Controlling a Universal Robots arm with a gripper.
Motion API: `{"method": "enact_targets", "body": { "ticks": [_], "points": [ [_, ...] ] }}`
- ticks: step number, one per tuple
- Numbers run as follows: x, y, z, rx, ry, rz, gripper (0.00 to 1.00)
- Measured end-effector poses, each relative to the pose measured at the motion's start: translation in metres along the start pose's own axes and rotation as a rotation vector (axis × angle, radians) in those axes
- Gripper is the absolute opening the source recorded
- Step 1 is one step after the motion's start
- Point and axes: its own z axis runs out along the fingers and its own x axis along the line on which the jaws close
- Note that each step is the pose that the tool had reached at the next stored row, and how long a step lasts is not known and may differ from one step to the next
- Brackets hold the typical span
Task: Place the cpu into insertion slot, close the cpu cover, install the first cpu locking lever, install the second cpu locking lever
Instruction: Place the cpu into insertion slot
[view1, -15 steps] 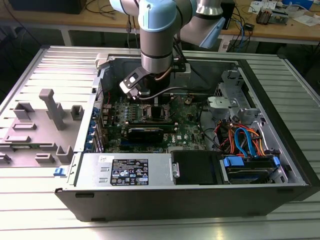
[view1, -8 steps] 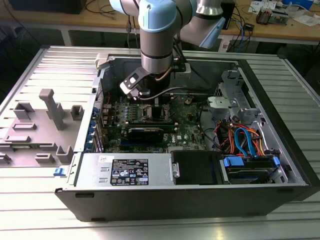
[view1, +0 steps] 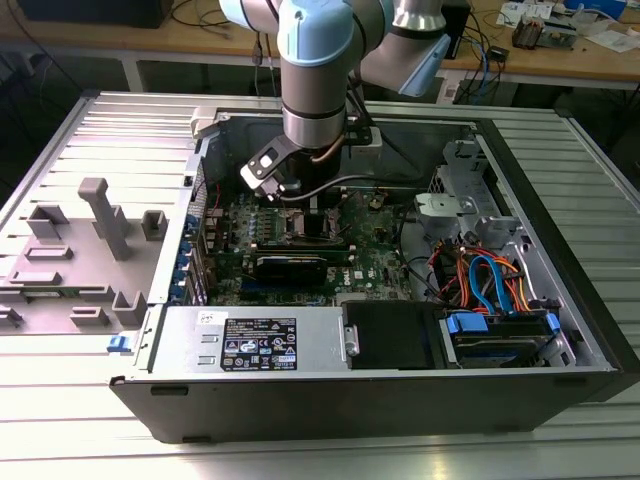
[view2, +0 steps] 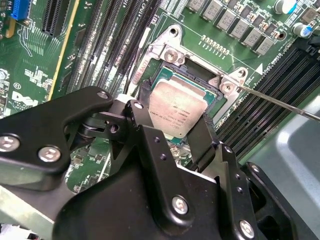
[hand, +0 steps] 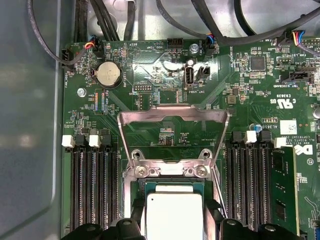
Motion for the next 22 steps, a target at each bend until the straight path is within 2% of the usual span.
{"method": "enact_targets", "body": {
  "ticks": [5,6,22],
  "points": [
    [0.0002,0.0001,0.0007,-0.0007,0.0013,0.000,0.55],
    [0.0002,0.0001,0.0006,-0.0006,0.0009,0.000,0.62],
    [0.0021,0.0013,0.0034,-0.0002,0.0005,0.000,0.62]
  ]
}}
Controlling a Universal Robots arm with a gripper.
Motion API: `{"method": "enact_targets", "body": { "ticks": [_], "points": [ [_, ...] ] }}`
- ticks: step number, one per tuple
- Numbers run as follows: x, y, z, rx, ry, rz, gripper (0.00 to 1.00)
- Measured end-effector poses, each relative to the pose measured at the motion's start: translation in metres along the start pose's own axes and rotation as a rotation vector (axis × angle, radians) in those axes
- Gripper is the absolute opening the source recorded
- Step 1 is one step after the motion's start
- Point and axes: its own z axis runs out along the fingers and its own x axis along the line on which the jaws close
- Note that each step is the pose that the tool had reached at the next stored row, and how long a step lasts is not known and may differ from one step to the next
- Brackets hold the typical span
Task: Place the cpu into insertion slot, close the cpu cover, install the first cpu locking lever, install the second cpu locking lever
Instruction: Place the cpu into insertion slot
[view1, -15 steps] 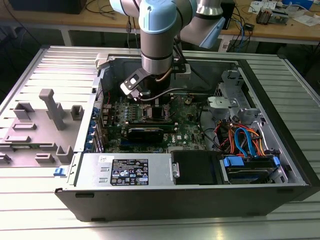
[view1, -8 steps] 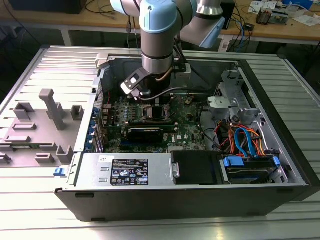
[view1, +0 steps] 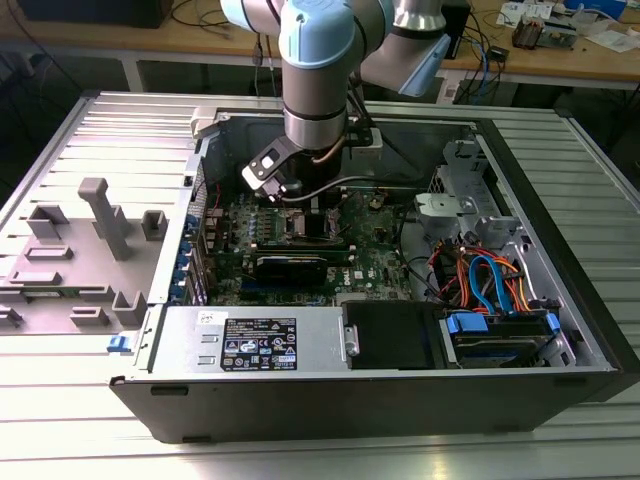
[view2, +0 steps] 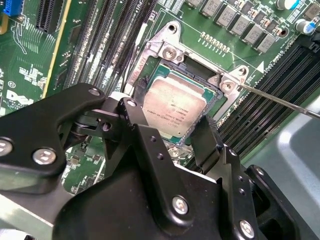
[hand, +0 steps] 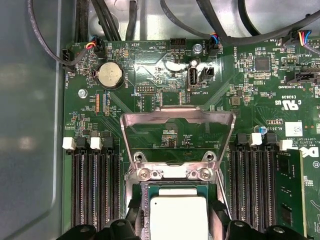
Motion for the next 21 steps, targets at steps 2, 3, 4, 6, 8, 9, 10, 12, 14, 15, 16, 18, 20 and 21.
{"method": "enact_targets", "body": {
  "ticks": [2,3,4,6,8,9,10,12,14,15,16,18,20,21],
  "points": [
    [0.0000,-0.0002,0.0000,-0.0001,0.0001,0.000,0.62],
    [0.0000,-0.0003,0.0000,-0.0001,0.0002,0.000,0.62],
    [0.0000,-0.0004,-0.0006,-0.0002,0.0005,0.000,0.62],
    [0.0002,-0.0003,-0.0032,-0.0002,0.0012,0.000,0.62],
    [0.0001,-0.0003,-0.0055,-0.0001,0.0003,0.000,0.62],
    [0.0000,-0.0003,-0.0056,-0.0001,0.0002,0.000,0.62],
    [0.0001,-0.0003,-0.0056,-0.0001,0.0002,0.000,0.62],
    [0.0000,-0.0003,-0.0056,0.0000,0.0001,0.000,0.62],
    [0.0000,-0.0002,-0.0056,0.0001,-0.0005,0.000,0.62],
    [0.0000,-0.0002,-0.0056,0.0000,-0.0006,0.000,0.62],
    [0.0001,-0.0002,-0.0056,0.0000,-0.0005,0.000,0.62],
    [0.0000,-0.0002,-0.0055,0.0000,-0.0006,0.000,0.62],
    [0.0001,-0.0002,-0.0055,0.0000,-0.0012,0.000,0.62],
    [0.0001,-0.0002,-0.0055,-0.0001,-0.0017,0.000,0.62]
  ]
}}
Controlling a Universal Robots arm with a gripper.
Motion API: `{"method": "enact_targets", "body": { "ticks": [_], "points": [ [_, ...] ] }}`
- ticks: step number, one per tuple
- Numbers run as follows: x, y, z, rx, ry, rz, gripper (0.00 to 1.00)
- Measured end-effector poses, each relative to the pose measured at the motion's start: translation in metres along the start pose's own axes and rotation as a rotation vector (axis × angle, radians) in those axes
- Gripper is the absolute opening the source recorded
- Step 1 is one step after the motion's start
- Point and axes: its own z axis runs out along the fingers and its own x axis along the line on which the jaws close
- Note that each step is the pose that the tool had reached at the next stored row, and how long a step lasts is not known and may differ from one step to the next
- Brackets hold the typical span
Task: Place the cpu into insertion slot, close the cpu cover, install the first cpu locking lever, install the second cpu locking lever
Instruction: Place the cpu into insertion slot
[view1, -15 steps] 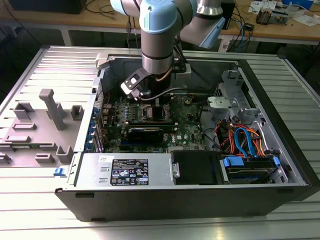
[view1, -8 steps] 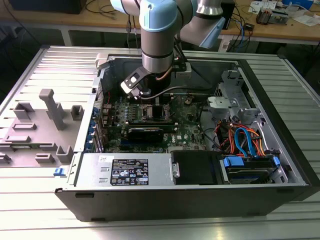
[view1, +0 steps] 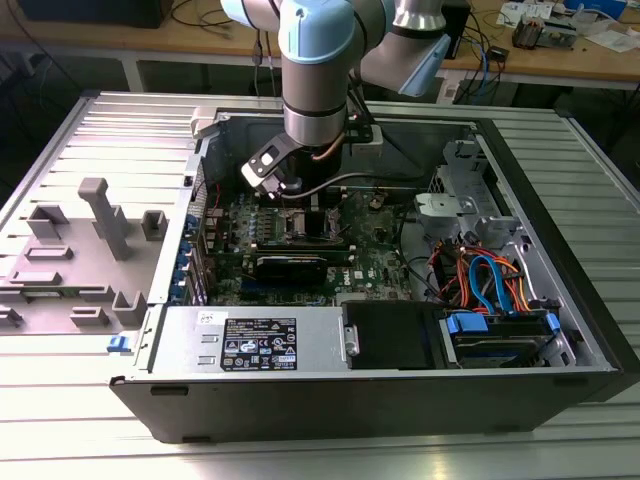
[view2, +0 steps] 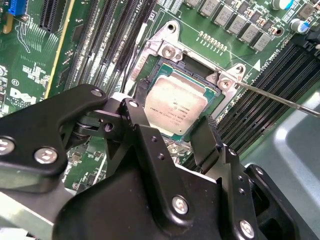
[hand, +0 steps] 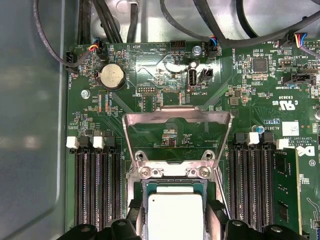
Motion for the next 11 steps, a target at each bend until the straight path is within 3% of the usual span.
{"method": "enact_targets", "body": {
  "ticks": [2,4,5,10,11],
  "points": [
    [0.0000,0.0000,-0.0004,-0.0001,-0.0014,0.000,0.62],
    [0.0000,0.0001,-0.0010,0.0000,-0.0125,-0.001,0.62],
    [0.0000,0.0001,-0.0013,0.0000,-0.0140,-0.001,0.62],
    [0.0000,0.0001,-0.0035,-0.0001,-0.0143,-0.001,0.62],
    [0.0001,0.0003,-0.0082,0.0000,-0.0142,-0.001,0.62]
  ]
}}
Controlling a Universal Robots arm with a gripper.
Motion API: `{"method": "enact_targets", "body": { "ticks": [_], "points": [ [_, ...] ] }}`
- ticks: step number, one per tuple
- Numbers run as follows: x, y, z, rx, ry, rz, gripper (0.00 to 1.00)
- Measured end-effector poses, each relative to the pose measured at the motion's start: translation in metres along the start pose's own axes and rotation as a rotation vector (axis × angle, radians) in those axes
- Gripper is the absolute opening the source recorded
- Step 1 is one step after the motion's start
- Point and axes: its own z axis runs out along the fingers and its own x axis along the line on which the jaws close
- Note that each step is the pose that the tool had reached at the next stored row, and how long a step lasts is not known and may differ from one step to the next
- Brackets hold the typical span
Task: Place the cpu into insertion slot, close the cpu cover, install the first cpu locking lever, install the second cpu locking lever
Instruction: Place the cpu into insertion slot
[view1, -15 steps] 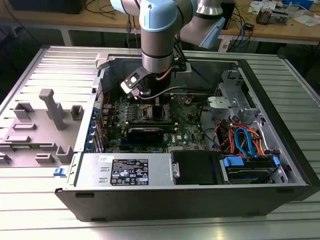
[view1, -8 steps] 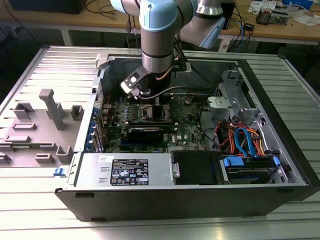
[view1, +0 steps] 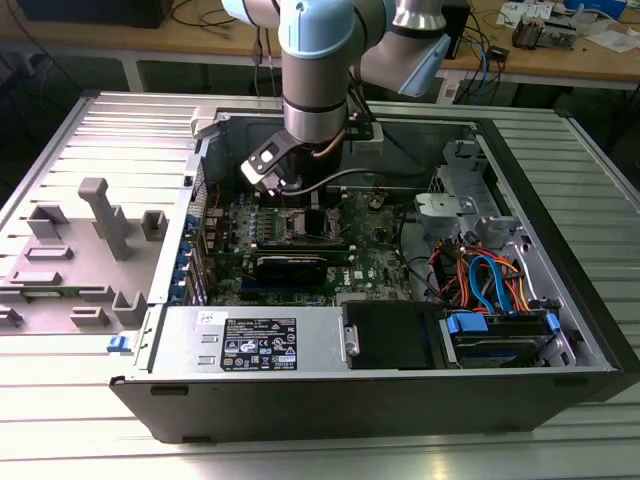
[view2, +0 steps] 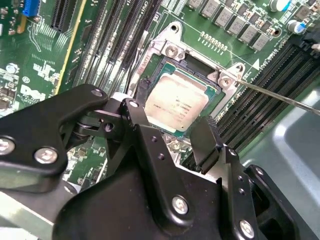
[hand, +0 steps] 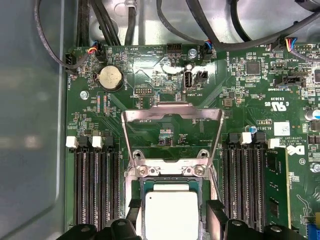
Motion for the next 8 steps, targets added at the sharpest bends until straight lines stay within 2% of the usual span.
{"method": "enact_targets", "body": {
  "ticks": [1,2,3,8],
  "points": [
    [0.0000,0.0003,-0.0074,0.0002,0.0000,0.000,0.62],
    [0.0000,0.0011,-0.0111,0.0016,-0.0001,0.000,0.47],
    [0.0000,0.0011,-0.0112,0.0016,-0.0002,0.000,0.11],
    [0.0000,0.0012,-0.0111,0.0016,-0.0002,0.000,0.11]
  ]
}}
